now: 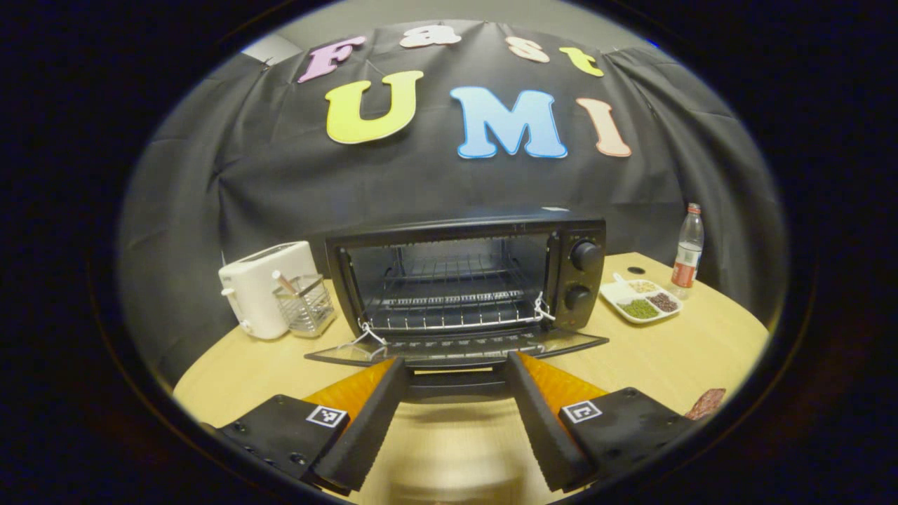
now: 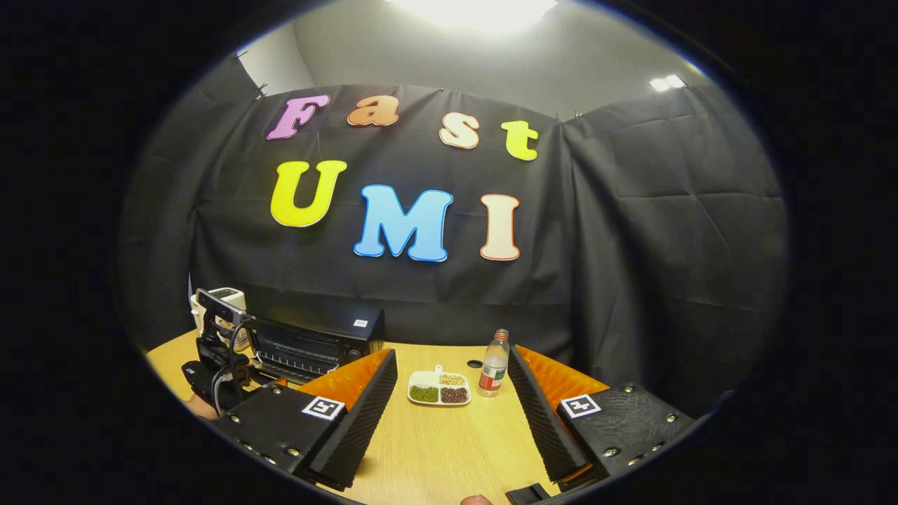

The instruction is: Open the electric oven with the left hand, put the food in, and close the electric oven.

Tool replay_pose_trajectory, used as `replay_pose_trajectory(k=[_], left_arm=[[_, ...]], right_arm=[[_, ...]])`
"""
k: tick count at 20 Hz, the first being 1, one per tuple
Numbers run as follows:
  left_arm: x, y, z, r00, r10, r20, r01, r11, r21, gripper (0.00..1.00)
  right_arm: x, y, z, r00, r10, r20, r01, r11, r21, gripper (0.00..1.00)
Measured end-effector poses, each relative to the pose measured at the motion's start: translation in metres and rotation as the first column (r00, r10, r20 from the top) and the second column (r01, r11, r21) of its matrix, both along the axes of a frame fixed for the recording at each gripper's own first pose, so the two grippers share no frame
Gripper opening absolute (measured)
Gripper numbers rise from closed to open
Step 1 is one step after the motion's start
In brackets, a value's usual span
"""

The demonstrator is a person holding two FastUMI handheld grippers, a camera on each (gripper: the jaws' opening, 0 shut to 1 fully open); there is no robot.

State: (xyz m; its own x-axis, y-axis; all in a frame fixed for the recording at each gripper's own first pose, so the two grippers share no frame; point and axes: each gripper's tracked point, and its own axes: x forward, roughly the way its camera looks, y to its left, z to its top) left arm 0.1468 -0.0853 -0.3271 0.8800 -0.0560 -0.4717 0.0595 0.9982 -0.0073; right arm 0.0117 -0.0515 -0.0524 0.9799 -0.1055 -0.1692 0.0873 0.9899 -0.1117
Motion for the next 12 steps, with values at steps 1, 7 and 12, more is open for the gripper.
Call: replay_pose_trajectory(k=[1, 7, 12], left_arm=[[-0.004, -0.001, -0.008, 1.000, 0.000, -0.017, 0.000, 1.000, 0.000, 0.96], [-0.022, 0.002, -0.038, 0.997, 0.011, -0.080, -0.010, 1.000, 0.008, 0.98], [-0.038, -0.002, -0.041, 0.995, -0.006, -0.099, 0.005, 1.000, -0.006, 0.96]], right_arm=[[-0.001, 0.001, 0.000, 1.000, 0.004, -0.003, -0.004, 1.000, 0.000, 0.96], [-0.006, 0.006, -0.005, 0.999, 0.031, -0.025, -0.031, 1.000, -0.005, 0.96], [-0.003, 0.019, -0.018, 0.995, 0.079, -0.059, -0.078, 0.997, 0.021, 0.96]])
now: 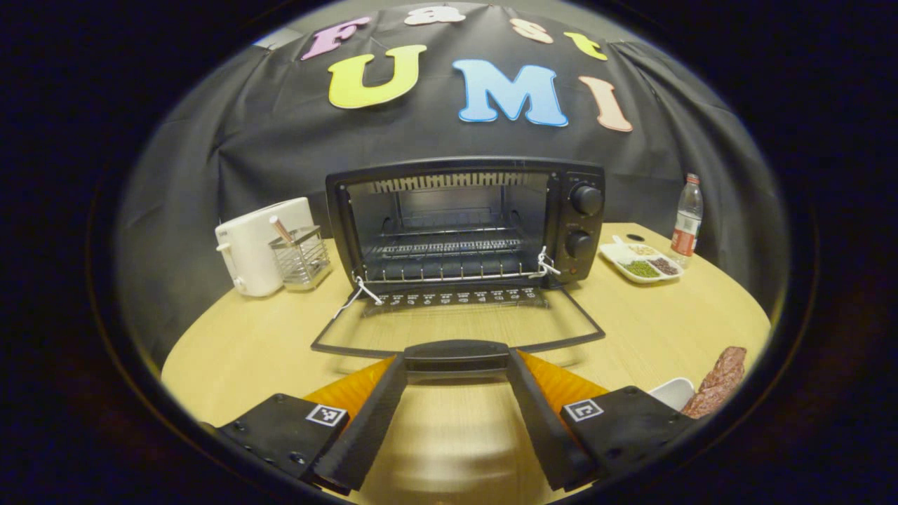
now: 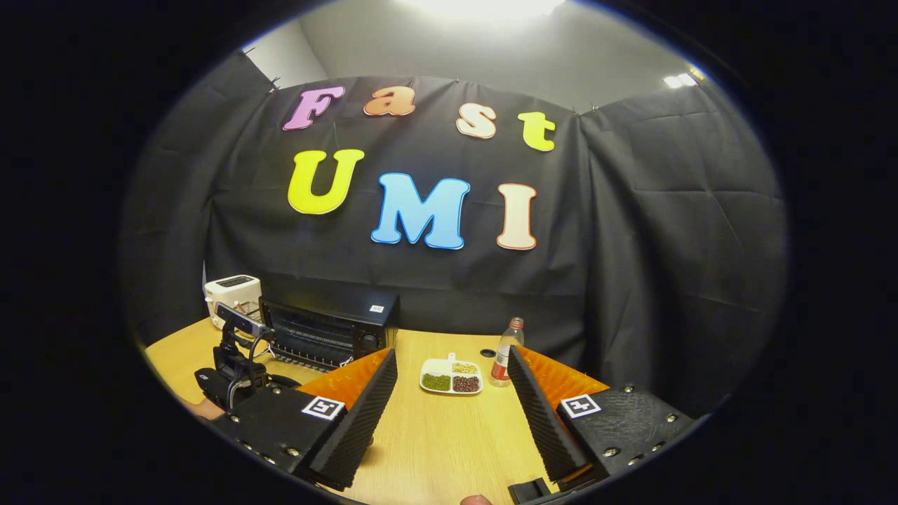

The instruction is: Open the electric oven with the left hand, put the food in, and close the electric oven.

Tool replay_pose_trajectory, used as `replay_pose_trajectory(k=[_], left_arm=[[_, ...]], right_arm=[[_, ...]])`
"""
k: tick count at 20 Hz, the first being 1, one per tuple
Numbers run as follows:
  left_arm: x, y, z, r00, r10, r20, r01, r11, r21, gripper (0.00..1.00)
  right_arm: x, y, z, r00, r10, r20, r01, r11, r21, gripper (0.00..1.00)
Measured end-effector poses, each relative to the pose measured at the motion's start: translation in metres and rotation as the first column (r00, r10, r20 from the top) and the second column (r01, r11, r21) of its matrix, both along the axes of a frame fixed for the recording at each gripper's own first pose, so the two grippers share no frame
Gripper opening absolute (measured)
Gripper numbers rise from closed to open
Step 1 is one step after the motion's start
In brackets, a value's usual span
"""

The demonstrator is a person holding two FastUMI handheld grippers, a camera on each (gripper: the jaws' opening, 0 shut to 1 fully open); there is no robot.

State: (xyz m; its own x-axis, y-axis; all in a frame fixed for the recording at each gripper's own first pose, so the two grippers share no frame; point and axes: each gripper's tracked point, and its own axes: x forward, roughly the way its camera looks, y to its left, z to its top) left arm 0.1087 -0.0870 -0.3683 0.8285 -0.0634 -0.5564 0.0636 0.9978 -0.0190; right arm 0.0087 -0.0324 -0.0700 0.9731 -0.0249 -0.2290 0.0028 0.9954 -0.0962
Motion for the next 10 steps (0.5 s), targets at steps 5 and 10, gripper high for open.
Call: replay_pose_trajectory(k=[5, 10], left_arm=[[-0.010, 0.017, 0.070, 0.993, 0.003, 0.118, -0.003, 1.000, 0.000, 1.00], [-0.013, 0.049, 0.165, 0.962, 0.051, 0.267, -0.046, 0.999, -0.025, 1.00]], right_arm=[[0.013, 0.018, -0.023, 0.997, 0.049, -0.058, -0.044, 0.995, 0.090, 0.96], [0.028, 0.038, -0.049, 0.987, 0.112, -0.115, -0.090, 0.979, 0.181, 0.96]])
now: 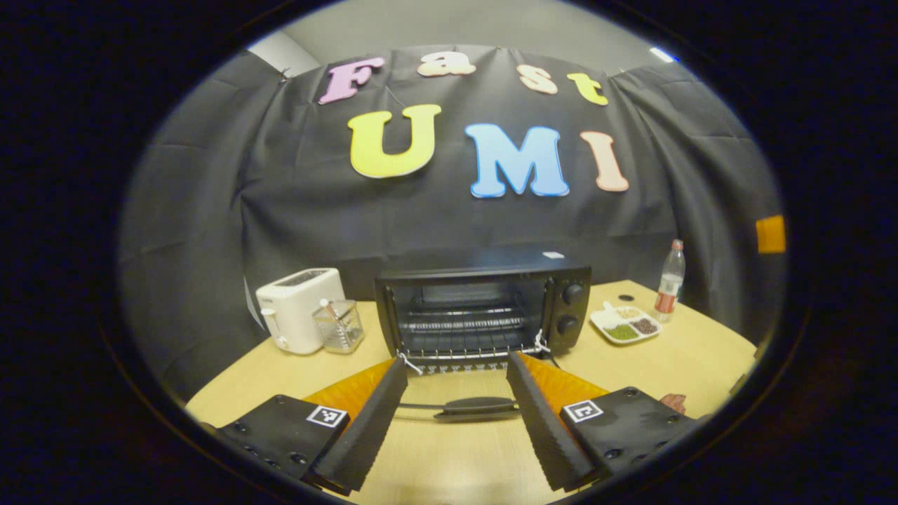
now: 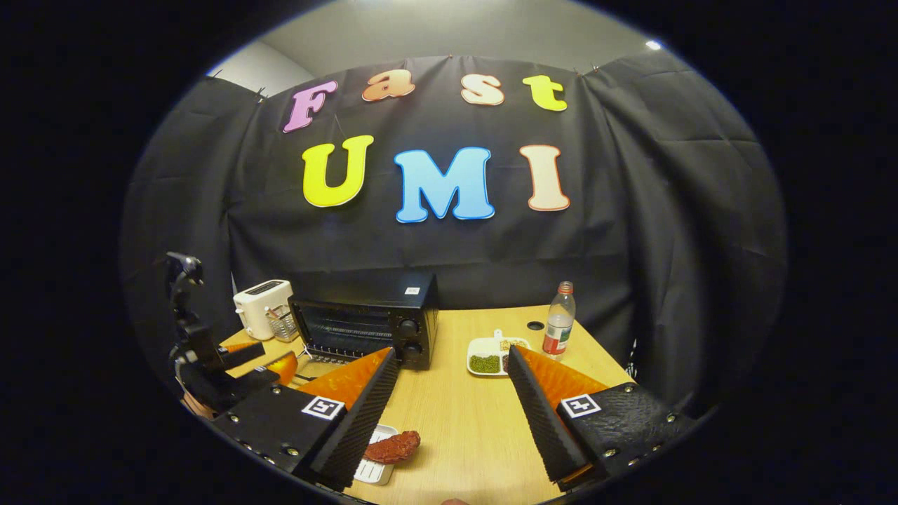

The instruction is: Open the electric oven with the left hand, put the food in, and close the electric oven.

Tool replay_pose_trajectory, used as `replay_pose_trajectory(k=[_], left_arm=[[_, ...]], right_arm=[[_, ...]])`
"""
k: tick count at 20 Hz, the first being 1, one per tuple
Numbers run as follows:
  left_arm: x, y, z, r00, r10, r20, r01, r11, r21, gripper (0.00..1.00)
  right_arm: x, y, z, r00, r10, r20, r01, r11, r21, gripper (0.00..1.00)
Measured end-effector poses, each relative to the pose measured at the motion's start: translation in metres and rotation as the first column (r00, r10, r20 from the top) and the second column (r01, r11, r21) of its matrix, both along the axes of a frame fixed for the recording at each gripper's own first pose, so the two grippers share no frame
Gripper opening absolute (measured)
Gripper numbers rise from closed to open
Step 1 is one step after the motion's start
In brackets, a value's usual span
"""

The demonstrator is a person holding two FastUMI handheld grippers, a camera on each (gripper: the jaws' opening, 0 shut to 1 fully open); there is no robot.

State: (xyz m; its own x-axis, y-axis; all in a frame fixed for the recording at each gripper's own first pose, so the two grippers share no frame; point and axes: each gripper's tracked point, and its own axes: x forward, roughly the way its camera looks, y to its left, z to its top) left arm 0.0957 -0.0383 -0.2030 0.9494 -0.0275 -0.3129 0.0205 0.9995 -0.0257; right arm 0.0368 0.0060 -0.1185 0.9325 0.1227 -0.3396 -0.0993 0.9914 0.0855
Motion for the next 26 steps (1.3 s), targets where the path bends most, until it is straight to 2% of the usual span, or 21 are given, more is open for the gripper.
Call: replay_pose_trajectory(k=[4, 5, 6, 8, 9, 10, 16, 17, 20, 25, 26], left_arm=[[-0.013, 0.025, 0.062, 0.995, 0.026, 0.097, -0.027, 1.000, 0.002, 1.00], [-0.018, 0.031, 0.075, 0.992, 0.032, 0.121, -0.032, 0.999, 0.002, 0.96], [-0.022, 0.036, 0.086, 0.990, 0.039, 0.138, -0.039, 0.999, -0.001, 1.00], [-0.032, 0.044, 0.100, 0.986, 0.060, 0.158, -0.060, 0.998, -0.005, 0.96], [-0.037, 0.049, 0.106, 0.983, 0.072, 0.169, -0.072, 0.997, -0.008, 1.00], [-0.042, 0.053, 0.112, 0.980, 0.083, 0.180, -0.083, 0.997, -0.010, 1.00], [-0.058, 0.082, 0.122, 0.971, 0.134, 0.199, -0.142, 0.990, 0.024, 0.97], [-0.061, 0.086, 0.122, 0.970, 0.141, 0.196, -0.150, 0.988, 0.029, 0.99], [-0.068, 0.096, 0.117, 0.969, 0.162, 0.184, -0.174, 0.984, 0.046, 1.00], [-0.076, 0.104, 0.115, 0.966, 0.189, 0.179, -0.200, 0.979, 0.047, 1.00], [-0.077, 0.107, 0.115, 0.965, 0.194, 0.177, -0.205, 0.978, 0.047, 1.00]], right_arm=[[0.009, 0.015, -0.027, 0.997, 0.048, -0.065, -0.044, 0.997, 0.068, 0.96], [0.010, 0.017, -0.034, 0.994, 0.055, -0.090, -0.046, 0.994, 0.097, 0.97], [0.010, 0.021, -0.045, 0.991, 0.060, -0.121, -0.044, 0.991, 0.130, 0.96], [0.010, 0.028, -0.065, 0.980, 0.074, -0.186, -0.037, 0.981, 0.192, 0.97], [0.009, 0.031, -0.074, 0.973, 0.081, -0.214, -0.034, 0.975, 0.218, 0.98], [0.008, 0.033, -0.085, 0.966, 0.085, -0.242, -0.027, 0.972, 0.233, 0.97], [-0.004, 0.047, -0.141, 0.899, 0.142, -0.414, 0.000, 0.946, 0.326, 0.98], [-0.007, 0.051, -0.148, 0.888, 0.156, -0.432, -0.002, 0.942, 0.336, 0.99], [-0.016, 0.057, -0.164, 0.858, 0.186, -0.478, 0.000, 0.932, 0.363, 0.95], [-0.023, 0.067, -0.180, 0.813, 0.215, -0.541, 0.052, 0.899, 0.436, 0.95], [-0.025, 0.070, -0.184, 0.804, 0.216, -0.554, 0.065, 0.894, 0.443, 0.87]])
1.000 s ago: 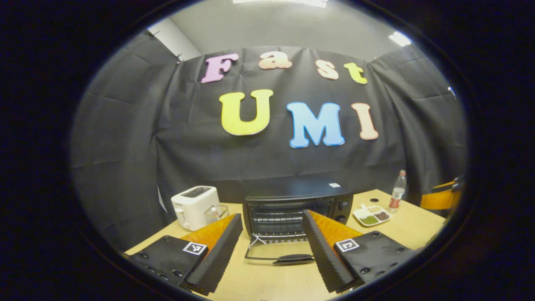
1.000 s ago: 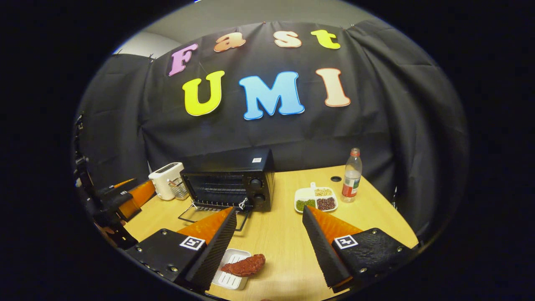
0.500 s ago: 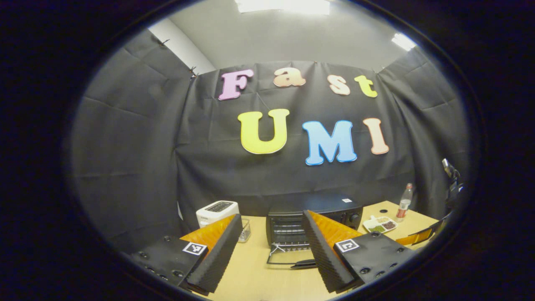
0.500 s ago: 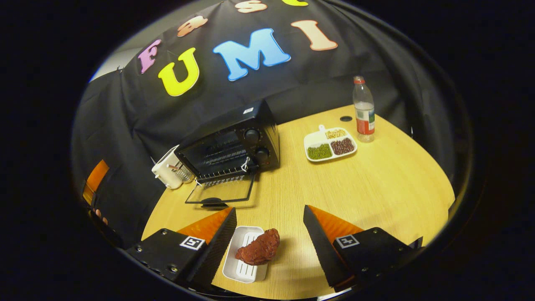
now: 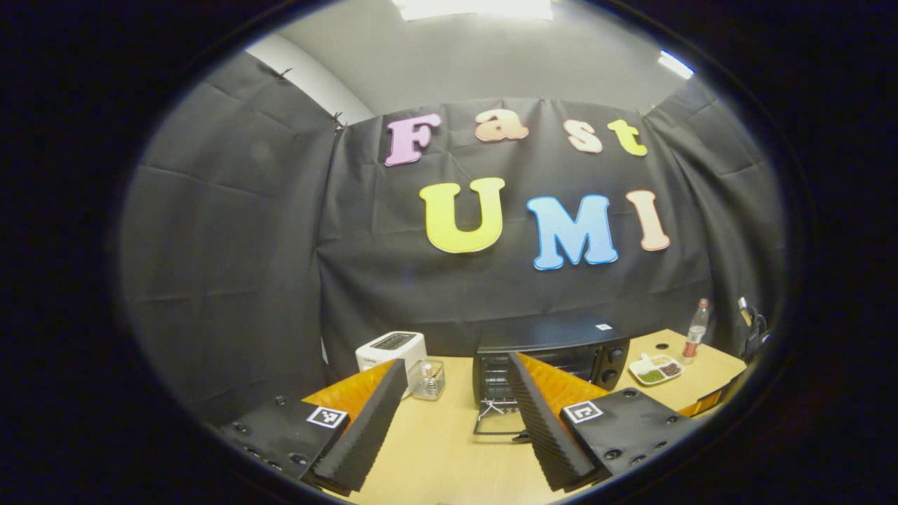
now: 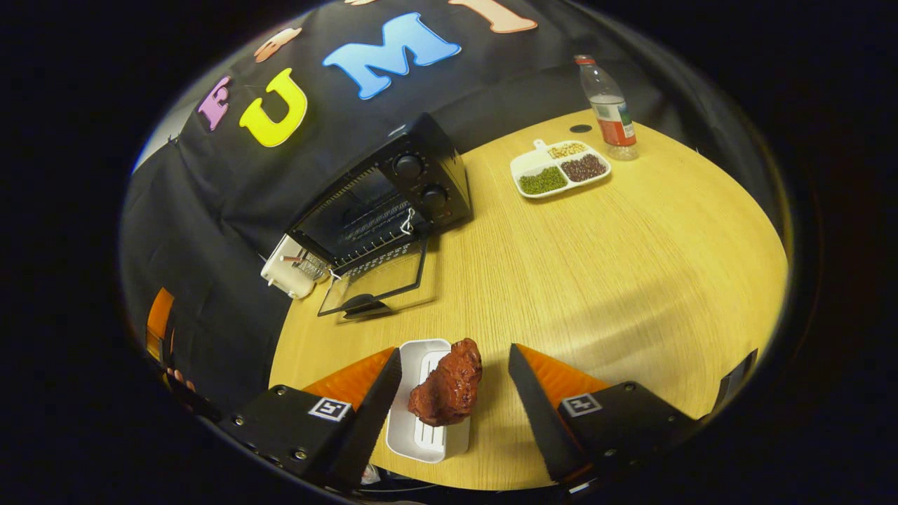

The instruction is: Open the electric oven with the left hand, put the food in, and close the electric oven.

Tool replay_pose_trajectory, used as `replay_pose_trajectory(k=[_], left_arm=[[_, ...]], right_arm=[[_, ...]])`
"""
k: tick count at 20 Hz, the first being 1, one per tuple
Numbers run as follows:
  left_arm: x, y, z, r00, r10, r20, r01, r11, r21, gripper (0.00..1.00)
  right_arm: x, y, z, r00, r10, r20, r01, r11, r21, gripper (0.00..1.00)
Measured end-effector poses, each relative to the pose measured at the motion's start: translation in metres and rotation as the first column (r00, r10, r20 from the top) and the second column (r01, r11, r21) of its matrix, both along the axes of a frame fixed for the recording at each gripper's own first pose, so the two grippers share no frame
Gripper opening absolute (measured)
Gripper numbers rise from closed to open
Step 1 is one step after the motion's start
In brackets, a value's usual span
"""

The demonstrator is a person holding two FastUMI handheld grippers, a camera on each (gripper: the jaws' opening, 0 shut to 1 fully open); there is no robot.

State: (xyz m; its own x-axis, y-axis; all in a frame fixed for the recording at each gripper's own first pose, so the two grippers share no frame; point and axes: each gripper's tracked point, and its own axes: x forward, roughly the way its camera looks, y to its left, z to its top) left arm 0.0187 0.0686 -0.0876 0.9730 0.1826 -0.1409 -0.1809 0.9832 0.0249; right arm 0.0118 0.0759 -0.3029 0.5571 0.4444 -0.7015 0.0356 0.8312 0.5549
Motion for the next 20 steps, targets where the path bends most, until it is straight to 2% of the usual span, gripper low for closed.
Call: replay_pose_trajectory(k=[1, 2, 3, 7, 8, 9, 10, 12, 13, 14, 15, 16, 20], left_arm=[[-0.001, 0.002, -0.002, 1.000, 0.005, -0.002, -0.005, 1.000, 0.000, 1.00], [-0.001, 0.004, -0.003, 1.000, 0.008, -0.002, -0.008, 1.000, 0.000, 0.96], [-0.002, 0.005, -0.004, 1.000, 0.013, -0.004, -0.013, 1.000, 0.001, 1.00], [-0.003, 0.010, -0.007, 1.000, 0.019, -0.016, -0.019, 1.000, 0.002, 1.00], [-0.002, 0.010, -0.007, 1.000, 0.020, -0.018, -0.020, 1.000, 0.002, 1.00], [-0.001, 0.010, -0.008, 1.000, 0.019, -0.017, -0.019, 1.000, 0.000, 1.00], [0.000, 0.008, -0.008, 1.000, 0.016, -0.020, -0.016, 1.000, -0.003, 1.00], [0.001, 0.007, -0.011, 1.000, 0.009, -0.024, -0.009, 1.000, -0.006, 1.00], [0.000, 0.005, -0.014, 1.000, 0.003, -0.028, -0.003, 1.000, -0.007, 1.00], [0.001, 0.005, -0.013, 1.000, 0.001, -0.028, -0.001, 1.000, -0.003, 1.00], [0.003, 0.006, -0.012, 1.000, 0.000, -0.024, 0.000, 1.000, -0.001, 1.00], [0.004, 0.005, -0.010, 1.000, -0.004, -0.023, 0.004, 1.000, -0.003, 1.00], [0.006, 0.006, -0.010, 1.000, -0.016, -0.021, 0.016, 1.000, 0.000, 1.00]], right_arm=[[-0.002, 0.000, -0.001, 1.000, -0.001, -0.017, 0.001, 1.000, 0.010, 0.80], [-0.005, 0.002, -0.004, 0.999, -0.004, -0.034, 0.005, 1.000, 0.016, 0.75], [-0.005, 0.003, -0.007, 0.999, -0.008, -0.049, 0.009, 1.000, 0.023, 0.67], [-0.013, 0.014, -0.007, 0.996, 0.019, -0.088, -0.013, 0.998, 0.065, 0.63], [-0.016, 0.011, -0.011, 0.996, 0.018, -0.091, -0.015, 0.999, 0.033, 0.63], [-0.004, 0.016, -0.023, 0.996, -0.017, -0.085, 0.021, 0.998, 0.051, 0.44], [-0.012, 0.013, -0.008, 0.995, -0.014, -0.101, 0.021, 0.998, 0.066, 0.24], [-0.012, 0.019, -0.010, 0.994, -0.001, -0.107, 0.013, 0.994, 0.107, 0.25], [-0.007, 0.023, -0.006, 0.995, -0.017, -0.102, 0.031, 0.990, 0.138, 0.10], [-0.008, 0.022, 0.000, 0.995, -0.023, -0.097, 0.036, 0.989, 0.143, 0.13], [-0.010, 0.018, 0.006, 0.996, -0.030, -0.088, 0.042, 0.989, 0.142, 0.02], [-0.010, 0.024, 0.005, 0.996, -0.022, -0.085, 0.034, 0.990, 0.137, 0.06], [-0.004, 0.025, 0.025, 0.997, -0.043, -0.058, 0.051, 0.987, 0.151, 0.06]])
